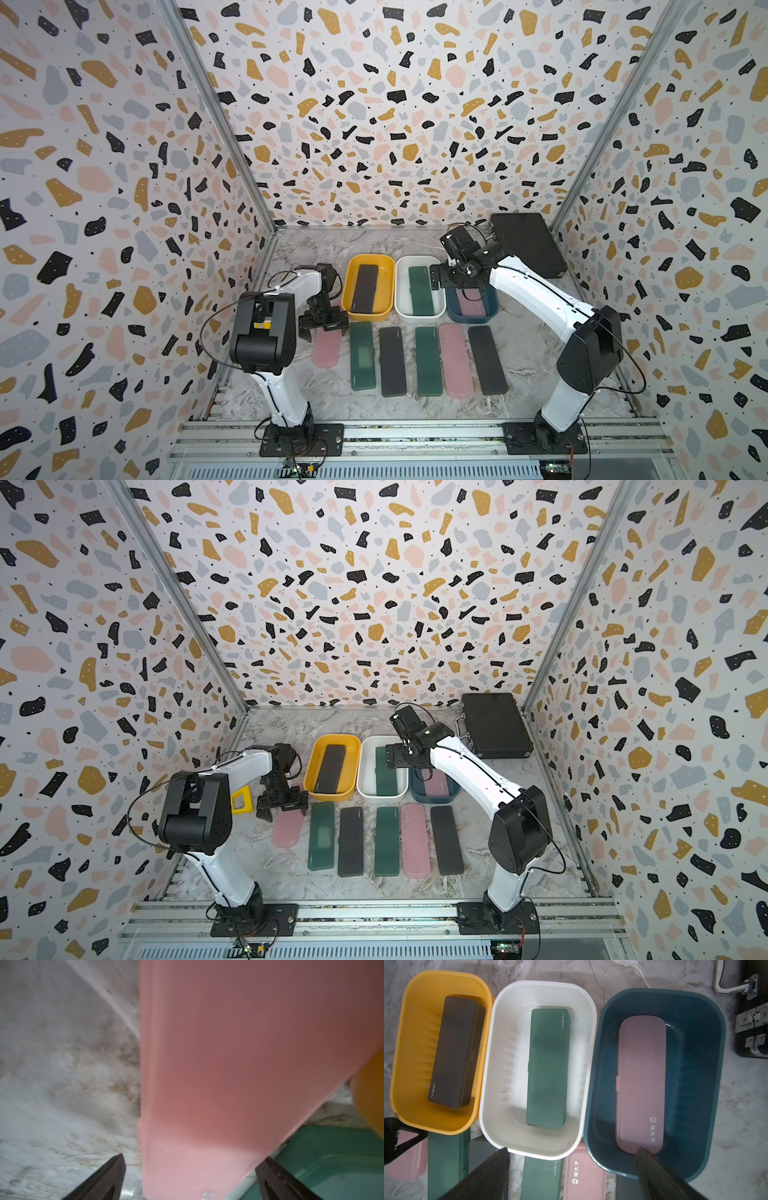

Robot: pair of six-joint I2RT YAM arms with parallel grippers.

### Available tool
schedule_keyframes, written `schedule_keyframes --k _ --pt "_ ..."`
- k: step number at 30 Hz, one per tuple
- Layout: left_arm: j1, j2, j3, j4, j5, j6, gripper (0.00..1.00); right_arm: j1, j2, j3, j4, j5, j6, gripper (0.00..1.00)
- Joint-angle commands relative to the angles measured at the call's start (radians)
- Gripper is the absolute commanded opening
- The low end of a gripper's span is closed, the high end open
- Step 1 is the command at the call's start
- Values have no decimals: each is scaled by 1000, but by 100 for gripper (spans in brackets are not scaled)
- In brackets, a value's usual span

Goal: Place the pencil cases by color into the storage box
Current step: Pick up the pencil case from the center of the board.

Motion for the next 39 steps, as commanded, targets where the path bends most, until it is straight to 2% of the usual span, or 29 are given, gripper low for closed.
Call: schedule_keyframes --k 1,9,14,16,22,26,39 --pt "17 15 -13 -5 -4 5 100 -5 -43 -7 1 -2 3 100" --pt "42 41 -17 0 8 7 100 -8 -39 -3 2 -10 4 100" --pt "57 47 -18 4 15 6 96 -11 -38 -1 3 -13 2 100" --pt "61 47 -20 6 19 7 93 -12 -37 -1 2 -15 3 100" --pt "63 46 -22 11 27 7 74 -14 -37 -1 7 -21 3 100" --pt "64 37 -23 12 22 6 69 -15 -38 -1 7 -19 3 100" --pt "64 -107 -9 -17 -8 -17 66 -17 -60 -9 9 -20 0 100"
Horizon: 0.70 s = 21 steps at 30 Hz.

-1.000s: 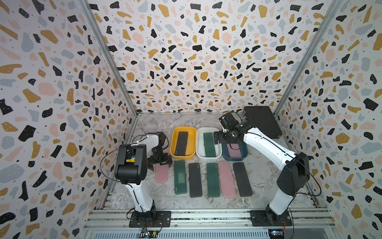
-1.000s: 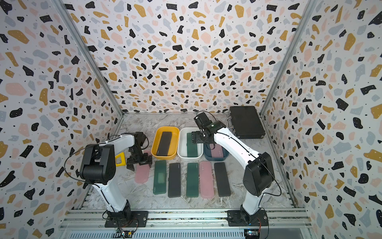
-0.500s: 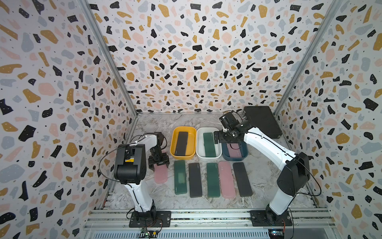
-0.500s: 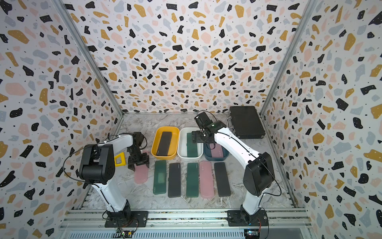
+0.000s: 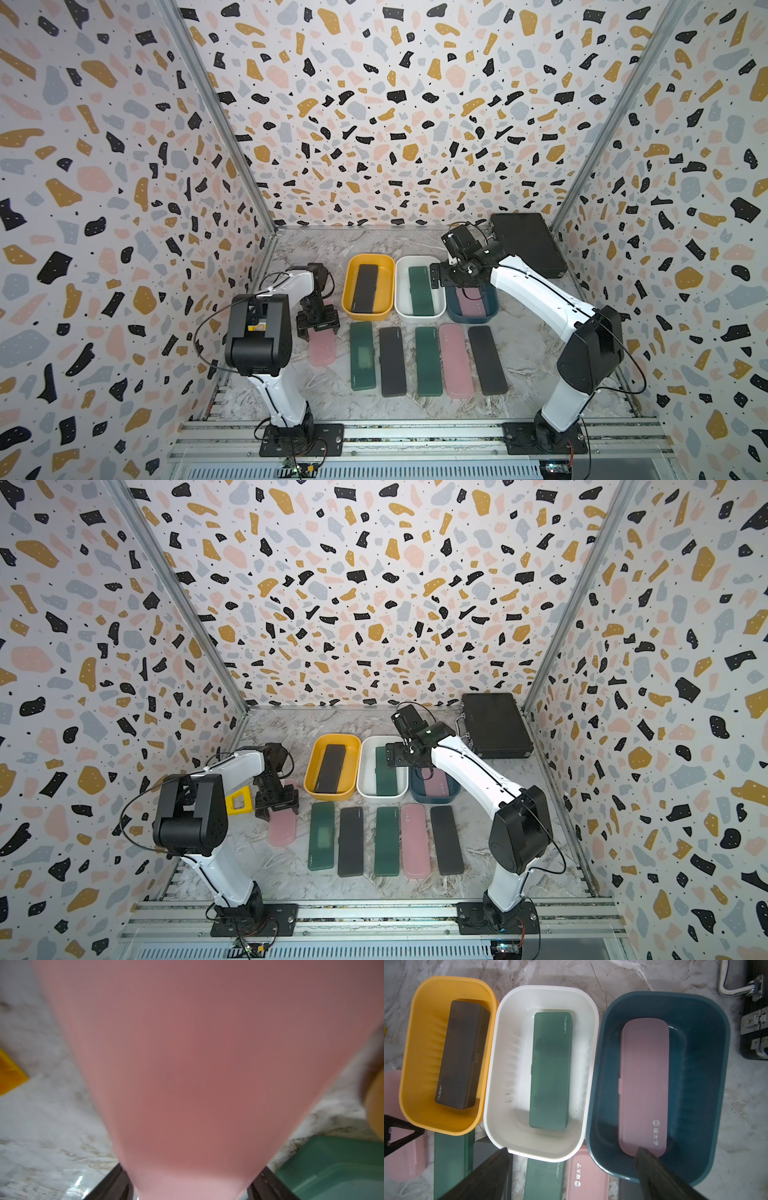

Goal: Place the pencil cases by color into the storage box
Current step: Pick up the pencil case from the center of the board.

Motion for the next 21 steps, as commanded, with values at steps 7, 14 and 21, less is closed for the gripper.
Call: schedule_keyframes --k 7,14,21 --pt "6 -182 18 -88 -32 -33 66 -12 -91 -24 -7 -4 -19 100" --pt "3 -295 74 -154 -10 -52 66 -51 -148 -80 -7 -15 -37 100" --pt "-43 -352 149 -206 16 -77 66 -91 -183 -127 10 -131 -102 99"
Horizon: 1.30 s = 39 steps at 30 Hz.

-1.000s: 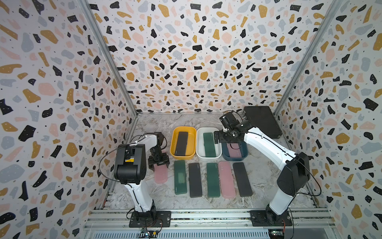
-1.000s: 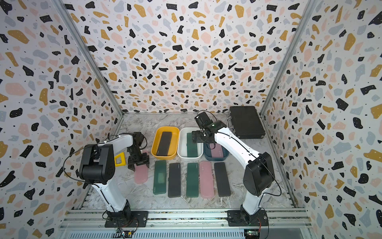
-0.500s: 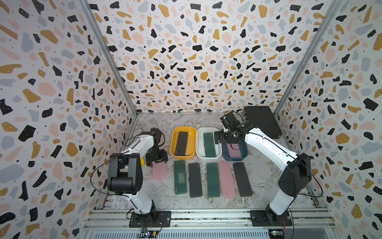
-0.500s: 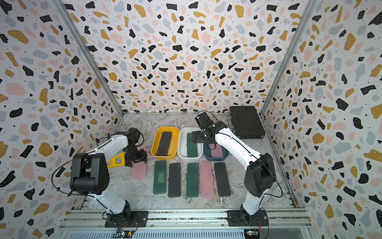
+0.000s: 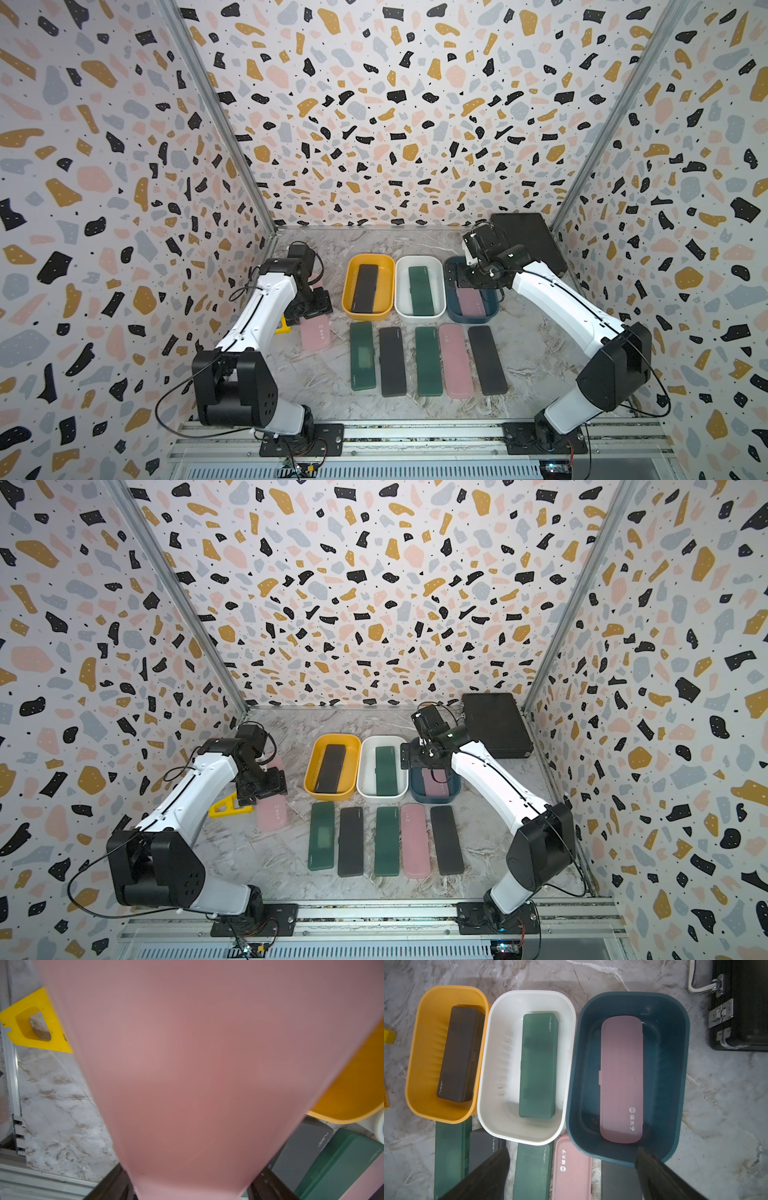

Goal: Place the pencil cases by color into the storage box
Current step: Pick up the pencil case from the center of the board.

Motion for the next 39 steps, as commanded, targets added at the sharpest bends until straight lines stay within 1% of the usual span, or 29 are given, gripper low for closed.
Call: schedule_keyframes --k 1,4,9,13,16,22,24,26,32,39 --pt "-36 -30 54 -54 26 -28 66 -17 -44 -23 21 -108 -61 99" --pt "-83 -41 91 -59 47 -54 66 -33 -71 -78 100 -241 -93 99" --pt "-164 -38 154 -59 78 -93 67 -54 -104 -145 213 -413 -90 98" --pt "-230 -21 209 -53 92 -125 67 -55 -122 -178 274 -519 -103 96" --pt "-279 1 256 -43 105 -151 67 -55 -151 -232 342 -601 -96 95" --pt "-366 57 351 -12 117 -208 67 -53 -190 -336 486 -716 -29 91" --pt "-394 85 386 -9 114 -219 67 -47 -202 -364 539 -735 0 90" --pt "-417 110 416 -4 108 -227 67 -30 -209 -371 553 -739 2 88" --pt "-465 177 487 10 92 -253 68 32 -216 -377 556 -686 -5 86" --pt "-508 231 536 33 108 -276 68 74 -174 -341 588 -662 14 83"
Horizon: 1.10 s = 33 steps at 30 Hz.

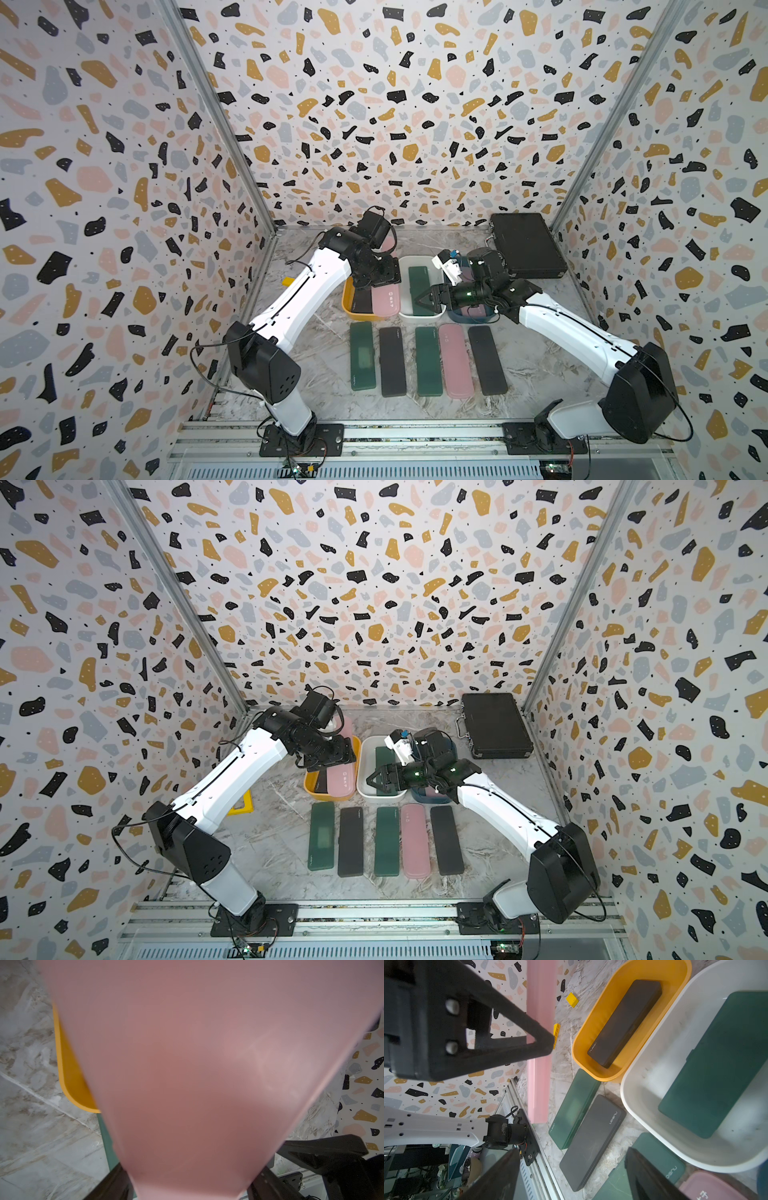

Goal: Place the pencil cases by color into the storage box
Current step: Pick up the pencil case from the center of the board.

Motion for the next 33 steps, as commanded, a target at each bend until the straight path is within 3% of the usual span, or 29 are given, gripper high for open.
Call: schedule_keyframes --k 1,16,33 --pt "-17 7 38 35 5 -23 68 12 8 40 37 18 17 83" --pt "-40 6 11 114 54 -71 69 68 105 70 177 17 107 68" --pt "-44 -20 -53 191 89 -112 69 89 138 73 245 33 152 29"
